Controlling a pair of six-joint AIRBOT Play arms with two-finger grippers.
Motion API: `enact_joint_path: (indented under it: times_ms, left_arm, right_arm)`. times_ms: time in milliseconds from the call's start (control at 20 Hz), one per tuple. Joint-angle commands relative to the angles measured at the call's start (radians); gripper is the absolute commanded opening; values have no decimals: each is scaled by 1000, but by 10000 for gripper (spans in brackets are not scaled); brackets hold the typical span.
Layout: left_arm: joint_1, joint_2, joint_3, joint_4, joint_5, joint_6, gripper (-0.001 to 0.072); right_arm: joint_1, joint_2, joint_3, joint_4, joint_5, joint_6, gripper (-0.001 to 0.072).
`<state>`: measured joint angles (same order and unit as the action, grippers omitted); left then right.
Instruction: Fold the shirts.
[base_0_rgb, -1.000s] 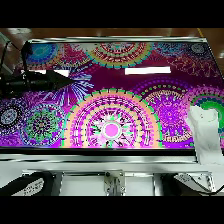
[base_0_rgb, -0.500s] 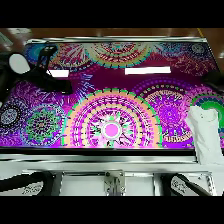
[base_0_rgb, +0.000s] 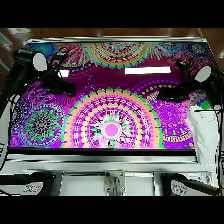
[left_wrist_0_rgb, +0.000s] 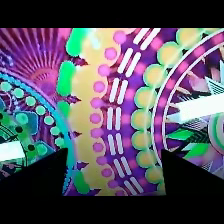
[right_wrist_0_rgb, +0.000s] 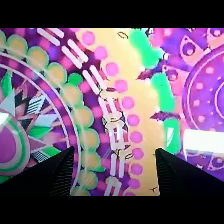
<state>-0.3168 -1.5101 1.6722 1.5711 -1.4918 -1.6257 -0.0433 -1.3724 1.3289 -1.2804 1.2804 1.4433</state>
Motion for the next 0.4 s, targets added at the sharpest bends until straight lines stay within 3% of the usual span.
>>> enact_joint_path:
  times_ms: [0, 350]
  left_arm:
    - [-1, -5, 3, 7, 30, -71, 718]
    - [0, -5, 3, 8, 43, -70, 718]
  right_arm:
    - [21, -6, 1, -1, 14, -2, 640]
    - [21, -6, 1, -1, 14, -2, 640]
